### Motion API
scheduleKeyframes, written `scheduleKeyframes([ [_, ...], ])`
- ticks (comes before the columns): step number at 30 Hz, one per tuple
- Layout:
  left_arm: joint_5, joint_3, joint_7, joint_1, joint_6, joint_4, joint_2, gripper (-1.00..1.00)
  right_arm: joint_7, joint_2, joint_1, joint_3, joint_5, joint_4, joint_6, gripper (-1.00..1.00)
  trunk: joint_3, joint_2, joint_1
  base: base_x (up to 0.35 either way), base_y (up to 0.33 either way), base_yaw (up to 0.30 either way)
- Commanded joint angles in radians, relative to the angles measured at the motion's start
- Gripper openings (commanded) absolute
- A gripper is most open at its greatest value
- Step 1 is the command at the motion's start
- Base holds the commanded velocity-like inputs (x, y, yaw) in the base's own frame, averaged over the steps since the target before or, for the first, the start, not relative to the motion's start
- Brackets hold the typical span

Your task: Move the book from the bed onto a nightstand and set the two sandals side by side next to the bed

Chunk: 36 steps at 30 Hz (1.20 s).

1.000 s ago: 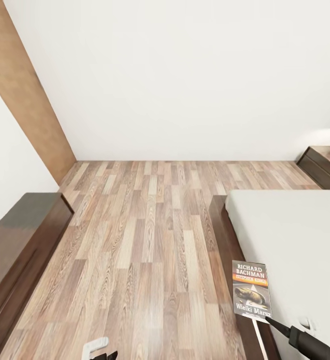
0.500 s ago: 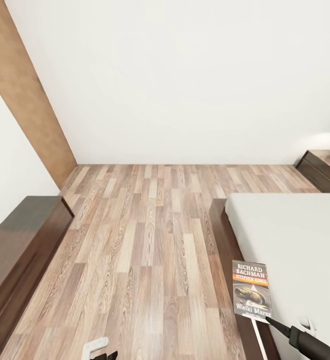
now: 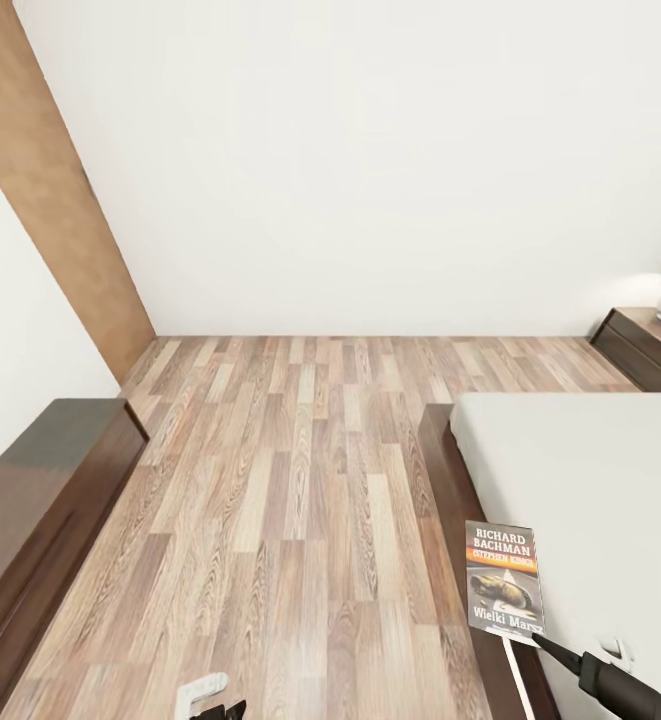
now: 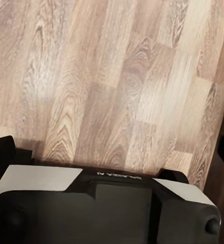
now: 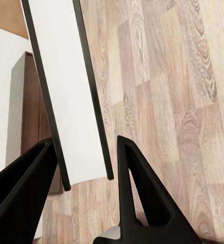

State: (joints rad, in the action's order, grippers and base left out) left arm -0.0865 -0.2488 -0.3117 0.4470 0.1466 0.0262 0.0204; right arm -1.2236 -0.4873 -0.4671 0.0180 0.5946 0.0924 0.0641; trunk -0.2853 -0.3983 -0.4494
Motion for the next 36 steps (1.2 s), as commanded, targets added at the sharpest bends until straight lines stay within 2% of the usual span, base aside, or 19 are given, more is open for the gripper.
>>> scheduleKeyframes([
  [1,-0.01,0.0,-0.005,0.001,0.001,-0.003,-0.003,1.0,-0.003,0.0,-0.001,0.002,0.001,0.0,0.007,-1.0,0.0,-0.002,-0.001,0.0,0.0,0.0],
  [6,-0.01,0.001,-0.006,-0.023,-0.007,-0.006,-0.013,1.0,-0.002,0.0,-0.001,0.002,0.001,0.0,0.007,-1.0,0.008,-0.002,-0.001,0.0,0.0,0.0],
  [8,-0.011,0.001,-0.006,-0.072,-0.007,-0.006,-0.021,1.0,-0.002,0.0,-0.001,0.002,0.001,0.0,0.006,-1.0,0.011,-0.002,-0.001,0.0,0.0,0.0],
  [10,-0.012,0.001,-0.006,-0.086,-0.008,-0.006,-0.023,1.0,-0.002,0.0,-0.001,0.002,0.001,0.0,0.006,-1.0,0.015,-0.002,-0.001,0.0,0.0,0.0],
  [23,-0.008,0.002,-0.006,-0.112,-0.008,-0.005,-0.023,1.0,-0.002,0.001,-0.001,0.002,0.001,0.0,0.005,-1.0,0.036,-0.002,-0.001,0.0,0.0,0.0],
  [31,-0.007,0.001,-0.007,-0.113,-0.006,0.008,-0.006,1.0,-0.002,0.001,-0.001,0.002,0.001,0.0,0.005,-1.0,0.048,-0.002,-0.001,0.0,0.0,0.0],
  [32,-0.007,0.0,-0.007,-0.112,-0.007,0.019,0.003,1.0,-0.002,0.001,0.0,0.002,0.001,0.0,0.005,-1.0,0.05,-0.002,-0.001,0.0,0.0,0.0],
  [33,-0.007,-0.001,-0.007,-0.109,-0.012,0.069,0.032,1.0,-0.002,0.001,-0.001,0.002,0.001,0.0,0.005,-1.0,0.052,-0.002,-0.001,0.0,0.0,0.0],
  [36,0.003,0.002,-0.006,-0.103,-0.066,0.172,0.049,1.0,-0.002,0.001,-0.001,0.002,0.001,0.0,0.005,-1.0,0.057,-0.002,-0.001,0.0,0.0,0.0],
])
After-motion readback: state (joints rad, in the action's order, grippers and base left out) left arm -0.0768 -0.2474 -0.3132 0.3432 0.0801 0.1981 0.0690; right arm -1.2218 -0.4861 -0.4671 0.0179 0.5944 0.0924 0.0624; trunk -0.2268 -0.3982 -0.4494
